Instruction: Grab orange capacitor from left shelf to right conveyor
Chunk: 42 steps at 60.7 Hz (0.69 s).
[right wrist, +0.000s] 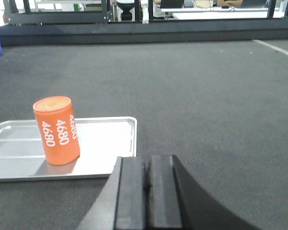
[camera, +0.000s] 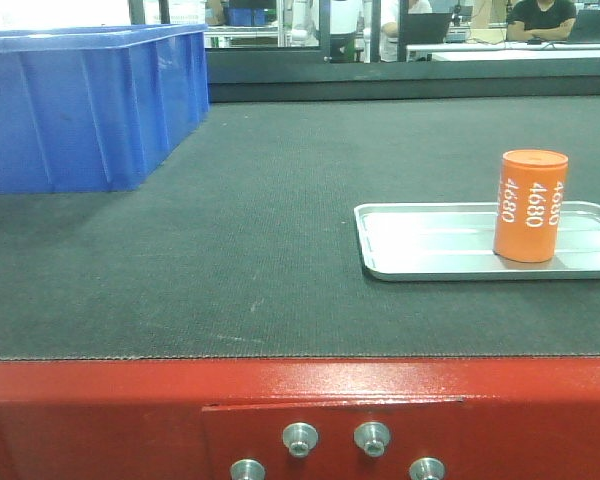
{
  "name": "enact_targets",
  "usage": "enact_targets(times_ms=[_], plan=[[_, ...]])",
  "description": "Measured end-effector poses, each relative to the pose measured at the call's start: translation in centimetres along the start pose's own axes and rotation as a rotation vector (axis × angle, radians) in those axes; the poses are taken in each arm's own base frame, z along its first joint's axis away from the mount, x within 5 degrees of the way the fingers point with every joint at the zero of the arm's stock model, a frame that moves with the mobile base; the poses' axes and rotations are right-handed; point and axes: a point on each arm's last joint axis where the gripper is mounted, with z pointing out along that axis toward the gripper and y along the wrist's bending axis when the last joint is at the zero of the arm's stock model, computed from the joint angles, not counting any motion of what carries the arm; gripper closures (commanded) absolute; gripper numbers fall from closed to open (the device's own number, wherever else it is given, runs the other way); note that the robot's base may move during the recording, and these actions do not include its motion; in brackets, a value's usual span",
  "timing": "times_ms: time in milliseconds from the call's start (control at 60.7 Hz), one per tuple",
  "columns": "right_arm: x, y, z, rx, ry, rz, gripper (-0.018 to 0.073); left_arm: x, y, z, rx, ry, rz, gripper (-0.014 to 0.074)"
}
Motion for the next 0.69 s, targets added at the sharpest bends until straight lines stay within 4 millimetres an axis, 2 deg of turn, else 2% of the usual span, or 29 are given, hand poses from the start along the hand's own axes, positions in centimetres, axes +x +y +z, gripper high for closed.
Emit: enact_targets(times_ms=[692], plan=[[-0.05,0.00,0.00,0.000,-0.006,-0.001,0.0504,0.00,0.00,0.00,0.000,0.000,0.000,0.0723]])
